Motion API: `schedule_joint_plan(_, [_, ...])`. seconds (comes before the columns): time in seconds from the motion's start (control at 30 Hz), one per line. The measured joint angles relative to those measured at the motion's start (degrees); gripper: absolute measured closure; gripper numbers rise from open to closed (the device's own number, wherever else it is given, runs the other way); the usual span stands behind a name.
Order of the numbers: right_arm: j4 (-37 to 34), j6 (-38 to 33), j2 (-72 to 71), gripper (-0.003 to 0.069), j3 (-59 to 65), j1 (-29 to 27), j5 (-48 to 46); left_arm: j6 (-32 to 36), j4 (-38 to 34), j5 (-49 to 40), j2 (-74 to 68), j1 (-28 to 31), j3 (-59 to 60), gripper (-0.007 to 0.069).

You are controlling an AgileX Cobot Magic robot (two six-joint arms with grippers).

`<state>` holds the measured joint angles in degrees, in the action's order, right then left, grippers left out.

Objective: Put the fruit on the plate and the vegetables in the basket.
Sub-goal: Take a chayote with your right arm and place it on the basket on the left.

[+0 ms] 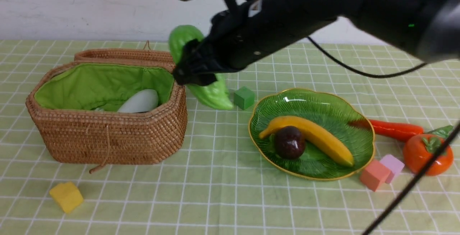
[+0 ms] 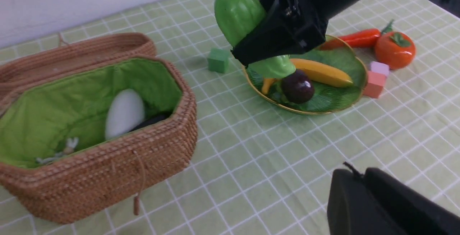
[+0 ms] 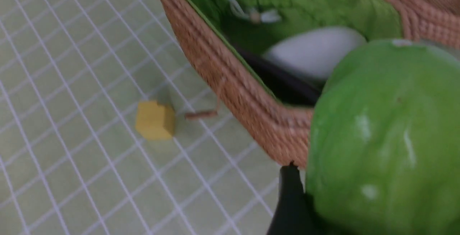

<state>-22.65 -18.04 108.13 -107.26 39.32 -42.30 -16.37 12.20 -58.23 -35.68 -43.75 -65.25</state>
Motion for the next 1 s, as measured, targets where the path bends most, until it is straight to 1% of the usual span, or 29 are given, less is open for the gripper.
schedule_joint_plan(0.13, [-0.7, -0.1, 7.3, 0.0209, -7.6, 1.6, 4.5, -6.5, 6.8, 0.0, 0.0, 0.0, 0.0, 0.0585])
schedule_joint_plan(0.2, [-1.1, -0.5, 10.1, 0.0209, -10.5, 2.1, 6.7, -9.0, 8.9, -0.1, 0.0, 0.0, 0.0, 0.0585])
schedule_joint_plan(0.3, [-2.2, -2.7, 14.9, 0.0209, -14.4, 2.9, 12.0, -13.0, 12.7, -0.1, 0.0, 0.0, 0.0, 0.0585])
schedule_joint_plan(0.43, [-2.8, -6.0, 18.9, 0.0209, -15.5, 3.6, 18.2, -14.5, 13.5, 0.0, 0.0, 0.0, 0.0, 0.0585])
schedule_joint_plan(0.63, [-3.3, -11.1, 23.0, 0.0206, -15.7, 4.7, 28.6, -15.0, 13.0, 0.0, 0.0, 0.0, 0.0, 0.0585])
schedule_joint_plan(0.67, [-3.4, -11.3, 23.3, 0.0195, -15.7, 4.7, 29.4, -15.0, 12.9, 0.0, 0.0, 0.0, 0.0, 0.0585])
schedule_joint_plan(0.73, [-3.4, -11.4, 24.0, 0.0135, -15.7, 4.7, 30.2, -15.0, 12.4, 0.0, 0.0, 0.0, 0.0, 0.0585])
schedule_joint_plan(0.77, [-3.4, -11.4, 24.1, 0.0088, -15.7, 4.7, 30.2, -15.0, 12.2, 0.0, 0.0, 0.0, 0.0, 0.0585])
schedule_joint_plan(0.83, [-3.5, -11.5, 24.2, 0.0017, -15.7, 4.8, 30.2, -15.0, 11.8, 0.0, 0.0, 0.0, 0.0, 0.0585])
schedule_joint_plan(0.93, [-3.6, -11.6, 24.0, -0.0015, -15.7, 4.8, 28.8, -15.0, 11.6, 0.0, 0.0, 0.0, 0.0, 0.0583])
schedule_joint_plan(0.97, [-3.6, -11.6, 23.9, -0.0015, -15.7, 4.8, 28.6, -15.0, 11.6, 0.0, 0.0, 0.0, 0.0, 0.0582])
schedule_joint_plan(1.0, [-3.5, -11.6, 23.2, 0.0001, -15.7, 4.8, 26.3, -15.0, 11.5, 0.0, 0.0, 0.0, 0.0, 0.058])
